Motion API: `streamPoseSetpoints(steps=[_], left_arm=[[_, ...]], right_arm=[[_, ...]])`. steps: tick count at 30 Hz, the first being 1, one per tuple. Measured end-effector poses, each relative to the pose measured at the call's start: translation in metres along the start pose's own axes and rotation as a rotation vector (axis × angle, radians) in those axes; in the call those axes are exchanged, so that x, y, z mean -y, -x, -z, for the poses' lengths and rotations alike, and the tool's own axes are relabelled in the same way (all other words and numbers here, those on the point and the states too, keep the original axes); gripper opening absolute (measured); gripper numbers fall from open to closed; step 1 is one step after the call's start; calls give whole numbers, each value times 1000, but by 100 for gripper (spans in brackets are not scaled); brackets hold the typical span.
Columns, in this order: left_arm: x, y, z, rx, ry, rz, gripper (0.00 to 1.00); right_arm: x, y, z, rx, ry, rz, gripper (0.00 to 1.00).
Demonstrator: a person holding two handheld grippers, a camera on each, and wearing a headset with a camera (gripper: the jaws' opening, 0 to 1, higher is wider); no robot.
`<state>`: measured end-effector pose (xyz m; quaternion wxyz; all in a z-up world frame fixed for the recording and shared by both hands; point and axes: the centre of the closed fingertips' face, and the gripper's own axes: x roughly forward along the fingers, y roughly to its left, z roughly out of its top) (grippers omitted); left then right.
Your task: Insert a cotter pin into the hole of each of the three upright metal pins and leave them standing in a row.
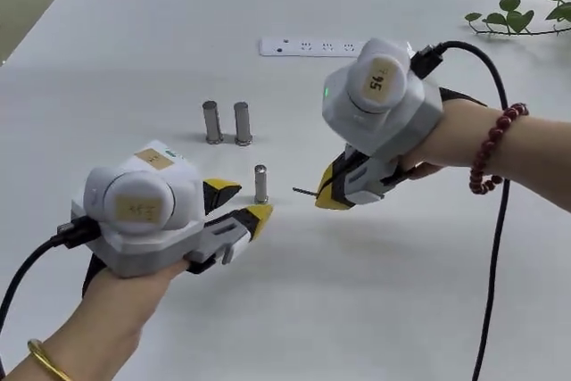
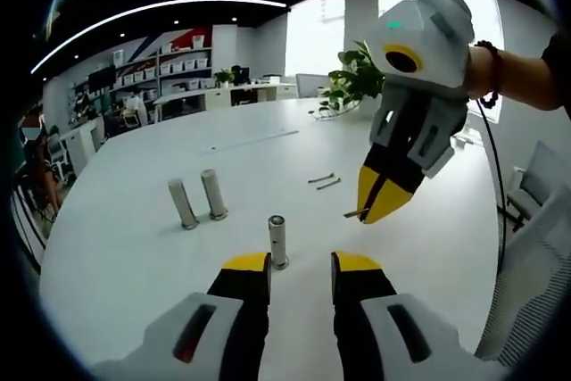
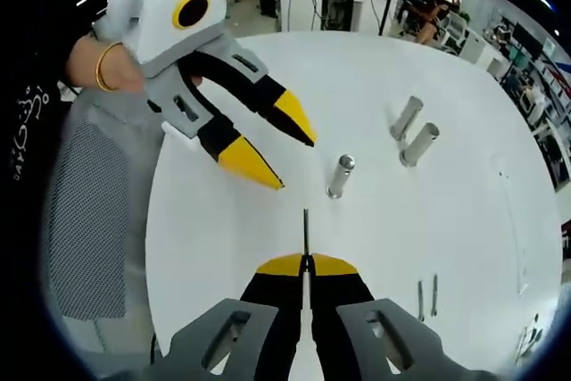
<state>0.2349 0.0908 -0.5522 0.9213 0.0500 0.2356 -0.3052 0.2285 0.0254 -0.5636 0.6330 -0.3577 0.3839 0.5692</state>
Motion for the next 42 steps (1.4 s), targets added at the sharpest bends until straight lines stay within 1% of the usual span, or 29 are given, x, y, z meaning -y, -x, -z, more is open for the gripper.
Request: streamPoseSetpoints(steps=[2, 6, 8, 9, 13, 16, 18, 20, 23, 27, 30, 32, 36, 42], left_arm=[[-3, -4, 2, -16, -10, -20, 24], [-10, -12, 5, -27, -18, -50, 23], [-12, -15, 7, -38, -27, -59, 23], [-13, -17, 8, -43, -42, -68, 23], [-16, -24, 9, -44, -54, -75, 21], [-18, -31, 9, -43, -49, -80, 20], [-19, -35, 10, -50, -52, -86, 20], [-20, -36, 12, -56, -57, -91, 19], [-20, -41, 13, -60, -53, -94, 17], [-21, -45, 16, -67, -50, -99, 17], [-20, -47, 16, -63, -41, -89, 17], [-22, -48, 16, -62, -47, -96, 17], [-24, -49, 15, -58, -36, -99, 13], [-22, -50, 17, -61, -25, -87, 7]], right_arm=[[1, -1, 1, -8, -14, -11, 0], [6, -3, 0, -25, -36, -23, 0], [7, -4, -1, -33, -47, -24, 0], [7, -5, -2, -43, -51, -32, 0], [12, -8, -4, -61, -70, -31, 0], [14, -11, -3, -85, -76, -35, 0], [14, -13, -4, -89, -90, -46, 0], [18, -15, -5, -93, -95, -53, 0], [21, -15, -6, -108, -88, -39, 0], [20, -17, -10, -103, -94, -46, 0], [20, -19, -12, -105, -90, -48, 0], [20, -19, -13, -105, -91, -47, 0], [19, -20, -14, -106, -91, -49, 0], [19, -20, -18, -103, -80, -54, 0]])
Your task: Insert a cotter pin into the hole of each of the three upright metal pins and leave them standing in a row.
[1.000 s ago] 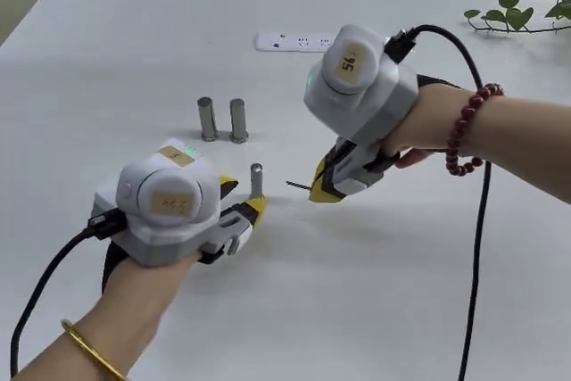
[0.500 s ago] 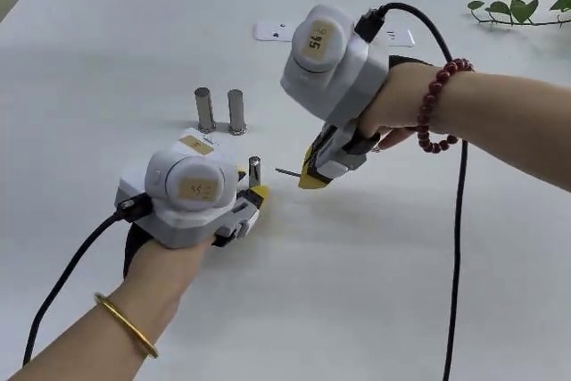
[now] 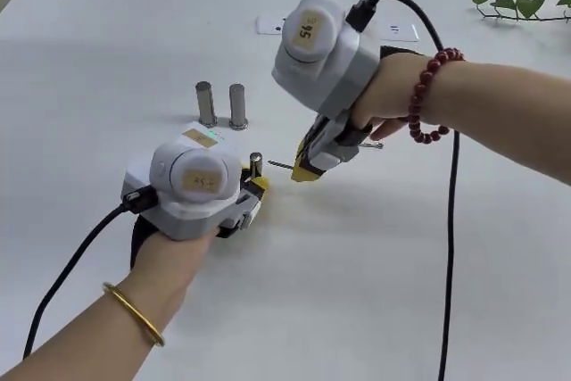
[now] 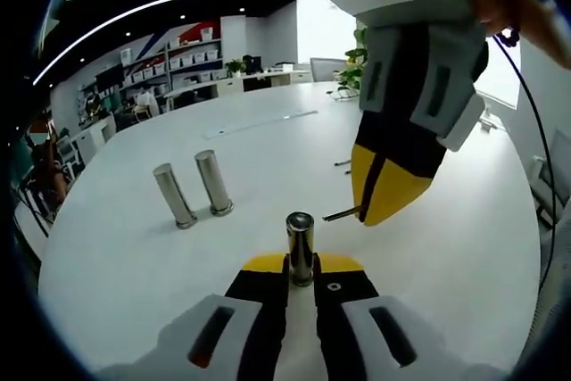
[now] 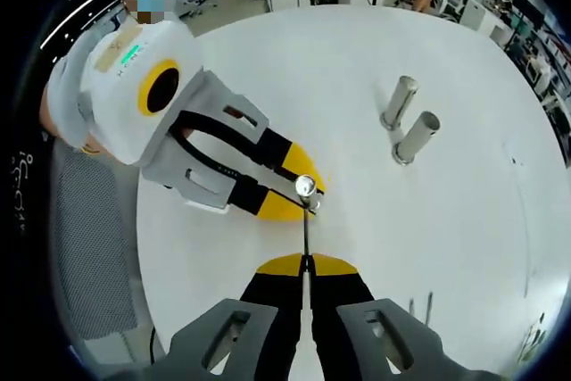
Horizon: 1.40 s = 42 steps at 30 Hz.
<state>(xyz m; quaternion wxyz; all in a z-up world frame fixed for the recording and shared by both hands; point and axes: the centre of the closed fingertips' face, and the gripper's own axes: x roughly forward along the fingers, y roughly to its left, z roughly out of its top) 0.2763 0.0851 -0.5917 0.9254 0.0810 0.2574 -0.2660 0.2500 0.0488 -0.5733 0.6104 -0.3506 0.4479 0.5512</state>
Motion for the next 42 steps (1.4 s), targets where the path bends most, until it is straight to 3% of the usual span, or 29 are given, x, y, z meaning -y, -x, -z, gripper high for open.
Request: streamPoseSetpoints(steps=[14, 23, 28, 32, 42], left_arm=[[0, -1, 2, -4, 34, -4, 6], [1, -1, 2, -9, 12, 1, 6], [0, -1, 2, -9, 28, 3, 5], [2, 0, 2, -10, 10, 10, 5], [2, -1, 2, -9, 6, 8, 5]], right_arm=[[2, -1, -7, 10, 12, 4, 0], [3, -4, -12, -5, 46, 7, 0], [6, -4, -12, -22, 71, 15, 0], [4, -3, -21, 20, 37, -7, 0], [5, -6, -26, 34, 63, -3, 0]])
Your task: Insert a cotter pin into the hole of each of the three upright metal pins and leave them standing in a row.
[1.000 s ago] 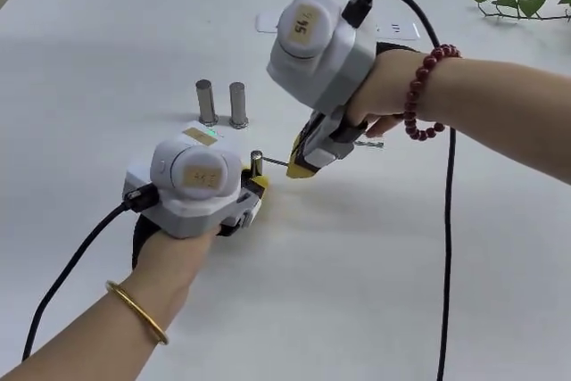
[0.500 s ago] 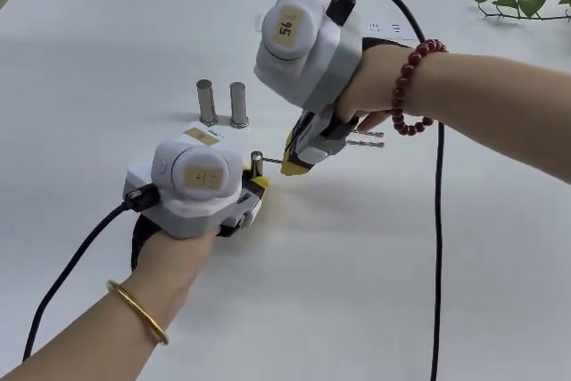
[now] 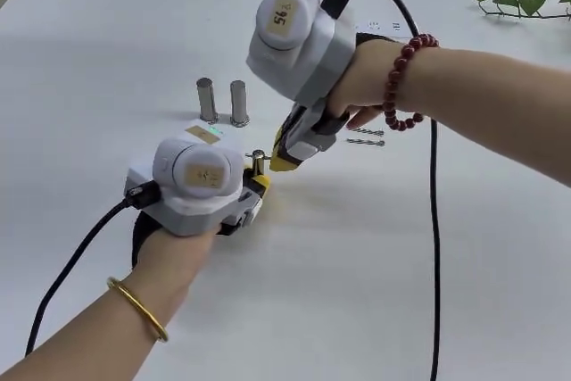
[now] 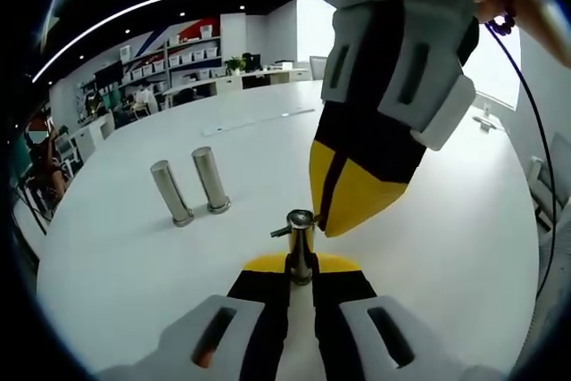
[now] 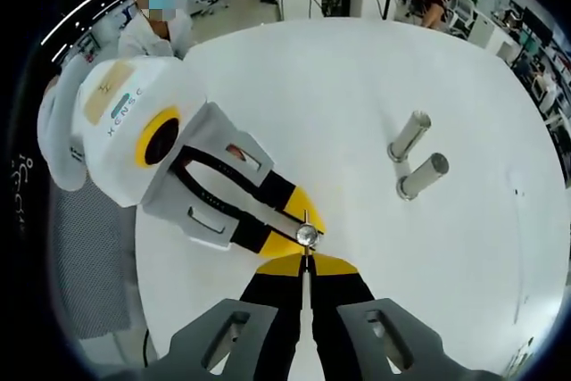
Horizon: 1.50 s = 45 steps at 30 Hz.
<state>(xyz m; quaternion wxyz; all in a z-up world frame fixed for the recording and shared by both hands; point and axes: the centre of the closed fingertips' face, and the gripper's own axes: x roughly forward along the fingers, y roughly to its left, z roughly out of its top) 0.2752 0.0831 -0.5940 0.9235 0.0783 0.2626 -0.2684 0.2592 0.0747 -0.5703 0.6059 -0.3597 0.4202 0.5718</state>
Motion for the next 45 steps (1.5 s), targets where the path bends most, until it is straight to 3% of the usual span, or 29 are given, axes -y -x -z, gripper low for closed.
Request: streamPoseSetpoints(steps=[3, 6, 11, 19, 36, 39, 45], left_arm=[[0, 0, 0, 1, 1, -4, 5], [0, 0, 0, 3, 1, -7, 5], [0, 0, 0, 11, 2, -16, 5], [0, 1, 0, 15, 5, -21, 5], [0, 1, 0, 21, 6, -25, 5], [0, 1, 0, 21, 6, -26, 5], [0, 1, 0, 23, 9, -29, 5]], right_arm=[[0, -1, -2, 11, 12, 4, 0], [-1, -1, -8, 59, -10, -2, 0], [0, 3, 0, 55, -78, 7, 8], [2, 8, 1, 70, -63, 32, 0], [0, 4, -6, 87, -60, 35, 0], [1, 5, -3, 91, -110, 39, 0], [2, 7, 1, 149, -212, 44, 11]])
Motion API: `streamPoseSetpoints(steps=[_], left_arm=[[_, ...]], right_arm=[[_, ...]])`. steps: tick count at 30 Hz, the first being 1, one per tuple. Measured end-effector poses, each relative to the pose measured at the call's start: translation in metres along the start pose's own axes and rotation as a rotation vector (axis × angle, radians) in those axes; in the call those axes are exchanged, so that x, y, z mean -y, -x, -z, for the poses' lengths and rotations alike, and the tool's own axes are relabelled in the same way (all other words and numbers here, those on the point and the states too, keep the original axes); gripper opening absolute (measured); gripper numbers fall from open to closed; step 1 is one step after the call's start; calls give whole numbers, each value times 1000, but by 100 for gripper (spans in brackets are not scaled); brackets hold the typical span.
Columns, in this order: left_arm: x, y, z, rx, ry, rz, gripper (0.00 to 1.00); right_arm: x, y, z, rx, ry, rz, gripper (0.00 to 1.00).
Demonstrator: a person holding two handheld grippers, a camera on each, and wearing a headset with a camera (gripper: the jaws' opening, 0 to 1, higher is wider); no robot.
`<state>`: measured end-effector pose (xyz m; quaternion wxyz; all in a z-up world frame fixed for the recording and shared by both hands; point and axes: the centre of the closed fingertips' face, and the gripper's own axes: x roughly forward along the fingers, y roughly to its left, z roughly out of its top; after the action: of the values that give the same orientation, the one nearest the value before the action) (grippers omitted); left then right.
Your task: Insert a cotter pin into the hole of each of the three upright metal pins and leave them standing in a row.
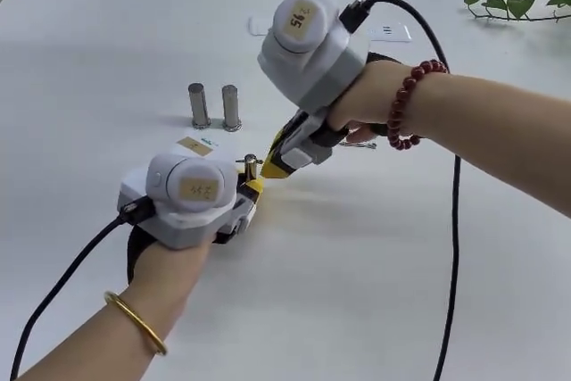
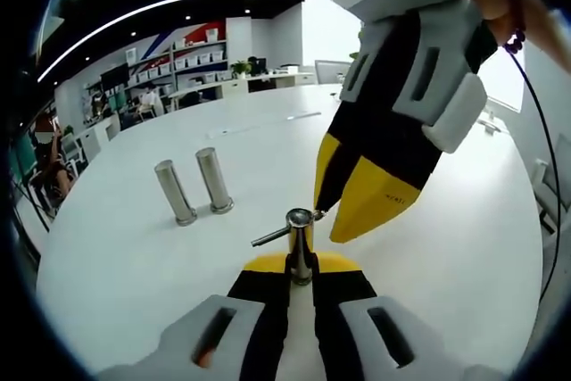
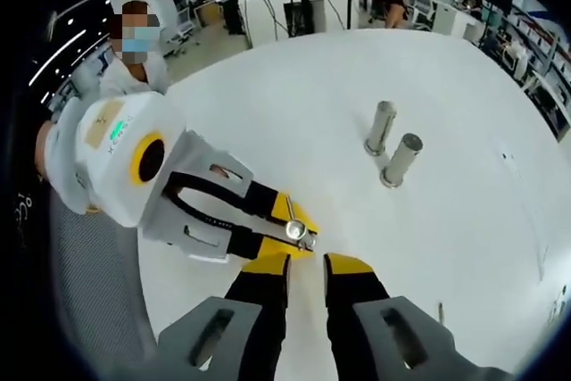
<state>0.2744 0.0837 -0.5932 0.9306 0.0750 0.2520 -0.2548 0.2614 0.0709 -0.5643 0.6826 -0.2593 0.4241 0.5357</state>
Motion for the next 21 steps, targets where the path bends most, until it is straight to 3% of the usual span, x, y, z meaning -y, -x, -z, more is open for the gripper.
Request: streamPoseSetpoints(steps=[7, 21], left_arm=[[0, 0, 0, -3, 5, 3, 5], [0, -1, -1, 13, -2, 1, 5]], right_arm=[[6, 5, 3, 85, -97, 41, 26], [5, 13, 3, 226, -225, 57, 38]])
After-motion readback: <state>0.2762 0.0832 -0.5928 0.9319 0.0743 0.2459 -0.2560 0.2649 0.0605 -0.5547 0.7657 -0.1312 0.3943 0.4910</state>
